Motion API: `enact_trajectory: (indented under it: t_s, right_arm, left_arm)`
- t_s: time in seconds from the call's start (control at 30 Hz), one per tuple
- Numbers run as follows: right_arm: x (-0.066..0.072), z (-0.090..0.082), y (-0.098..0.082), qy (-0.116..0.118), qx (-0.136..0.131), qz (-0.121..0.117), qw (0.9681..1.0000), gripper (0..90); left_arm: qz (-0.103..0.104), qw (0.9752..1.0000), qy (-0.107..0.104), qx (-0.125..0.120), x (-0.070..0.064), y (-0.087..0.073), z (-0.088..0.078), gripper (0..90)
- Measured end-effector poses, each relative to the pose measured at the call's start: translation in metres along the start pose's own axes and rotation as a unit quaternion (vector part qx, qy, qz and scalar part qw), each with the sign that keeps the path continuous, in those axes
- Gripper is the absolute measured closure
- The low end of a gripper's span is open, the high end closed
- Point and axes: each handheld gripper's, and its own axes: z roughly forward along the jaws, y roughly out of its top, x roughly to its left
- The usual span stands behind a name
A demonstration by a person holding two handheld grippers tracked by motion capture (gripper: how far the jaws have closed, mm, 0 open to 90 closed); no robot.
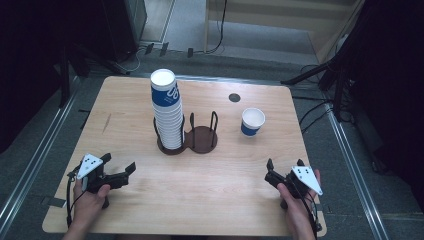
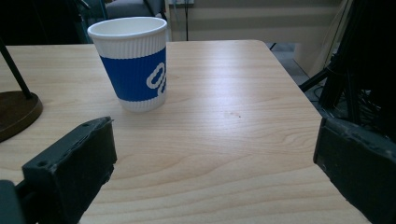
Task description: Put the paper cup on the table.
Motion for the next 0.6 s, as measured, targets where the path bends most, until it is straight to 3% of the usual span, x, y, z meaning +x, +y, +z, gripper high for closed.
enact_trajectory:
  t_s: [0.6]
  right_arm:
    - [-0.019,-0.014,-0.008,-0.017,0.005,-0.006,0.9998,0.0]
  left_arm:
    - [0.001,1.0,0.0,0.003,0.0,0.0,0.0,0.0]
